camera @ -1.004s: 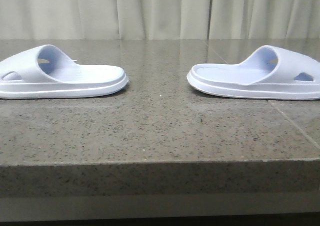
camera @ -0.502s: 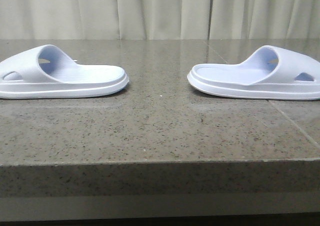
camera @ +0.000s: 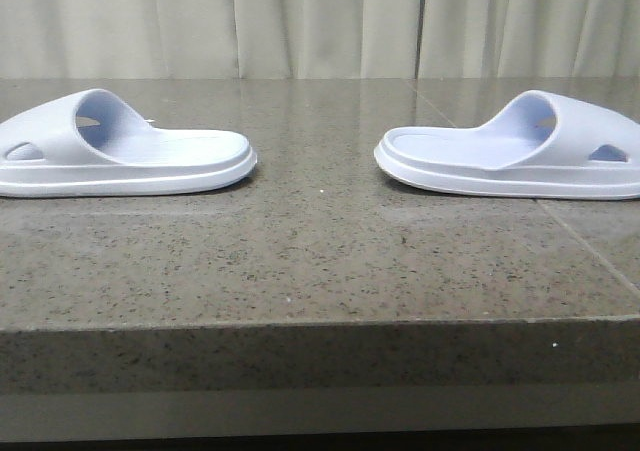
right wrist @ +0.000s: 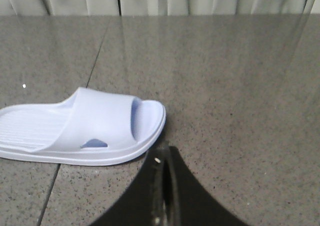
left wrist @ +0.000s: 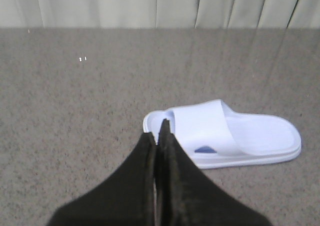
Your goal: Insert blue slippers together front up
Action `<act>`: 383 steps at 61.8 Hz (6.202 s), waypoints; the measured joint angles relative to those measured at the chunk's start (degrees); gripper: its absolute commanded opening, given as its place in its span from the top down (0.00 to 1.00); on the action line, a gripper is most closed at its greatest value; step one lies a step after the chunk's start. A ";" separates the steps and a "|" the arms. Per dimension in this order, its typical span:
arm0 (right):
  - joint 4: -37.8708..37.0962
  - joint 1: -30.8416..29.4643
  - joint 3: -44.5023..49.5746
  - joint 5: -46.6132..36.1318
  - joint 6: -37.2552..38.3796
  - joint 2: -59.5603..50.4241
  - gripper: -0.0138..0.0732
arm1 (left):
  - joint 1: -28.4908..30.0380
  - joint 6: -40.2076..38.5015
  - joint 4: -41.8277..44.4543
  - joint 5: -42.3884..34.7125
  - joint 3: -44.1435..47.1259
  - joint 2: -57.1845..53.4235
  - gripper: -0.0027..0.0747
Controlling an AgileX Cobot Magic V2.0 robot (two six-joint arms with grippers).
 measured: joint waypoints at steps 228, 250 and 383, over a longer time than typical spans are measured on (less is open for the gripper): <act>0.00 0.00 -0.09 0.88 0.00 9.23 0.41 | 15.21 34.26 -44.37 19.96 -28.92 73.75 0.87; 0.00 0.00 -0.09 0.88 0.00 9.23 0.41 | 15.10 34.26 -44.20 21.89 -30.51 73.78 0.99; 69.10 -24.66 -27.02 23.11 -59.03 71.13 0.51 | 15.02 42.03 -53.30 20.15 -22.12 59.71 0.99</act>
